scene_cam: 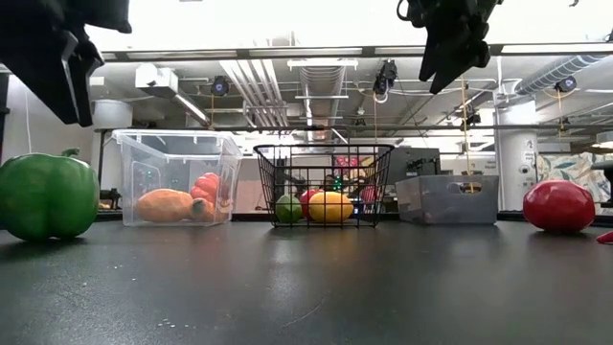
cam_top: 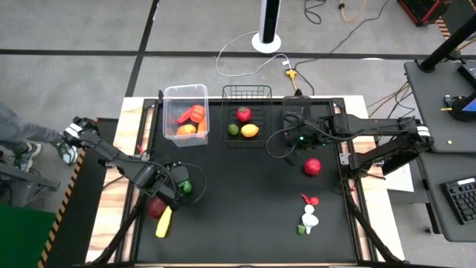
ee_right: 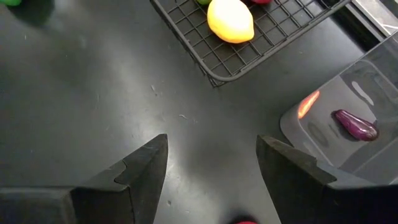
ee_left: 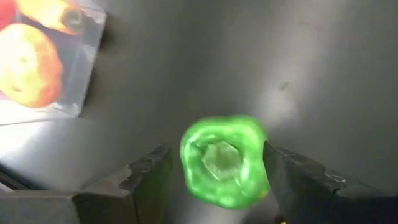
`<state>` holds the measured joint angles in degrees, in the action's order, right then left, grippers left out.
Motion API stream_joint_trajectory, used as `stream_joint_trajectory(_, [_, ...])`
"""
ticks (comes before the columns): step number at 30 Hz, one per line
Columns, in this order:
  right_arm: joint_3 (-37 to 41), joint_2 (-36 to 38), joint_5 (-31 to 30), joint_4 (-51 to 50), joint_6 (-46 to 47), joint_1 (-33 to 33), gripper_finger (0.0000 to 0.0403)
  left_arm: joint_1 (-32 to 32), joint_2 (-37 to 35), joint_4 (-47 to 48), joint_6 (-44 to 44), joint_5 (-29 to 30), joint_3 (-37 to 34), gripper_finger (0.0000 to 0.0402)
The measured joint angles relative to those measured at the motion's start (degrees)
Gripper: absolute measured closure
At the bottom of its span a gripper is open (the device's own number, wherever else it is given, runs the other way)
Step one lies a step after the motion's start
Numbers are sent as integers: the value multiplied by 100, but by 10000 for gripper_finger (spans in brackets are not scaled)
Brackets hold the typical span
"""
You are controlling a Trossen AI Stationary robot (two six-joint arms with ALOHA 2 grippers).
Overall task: Sort produce into baskets
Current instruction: Put the large green bell pepper into the transparent basket
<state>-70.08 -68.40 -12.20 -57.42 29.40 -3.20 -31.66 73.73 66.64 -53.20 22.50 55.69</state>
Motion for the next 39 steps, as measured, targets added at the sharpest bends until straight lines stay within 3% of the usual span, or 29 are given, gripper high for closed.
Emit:
stream_joint_trajectory(13, [2, -2, 6, 76, -52, 0, 168, 9, 0, -225, -77, 9, -729, 111])
stream_joint_trajectory(20, [2, -2, 6, 83, -79, -2, 168, 9, -28, -744, 3, 95, -1010, 124])
stream_joint_trajectory(25, [2, -2, 6, 92, -87, -2, 168, 7, -22, -873, 19, 101, -1064, 178])
stream_joint_trajectory(37, [2, -2, 2, 113, -89, -2, 168, 11, -4, -903, 23, 103, -1083, 379])
stream_joint_trajectory(39, [4, -2, 2, 113, -89, -2, 168, 8, -18, -920, 23, 101, -1083, 390])
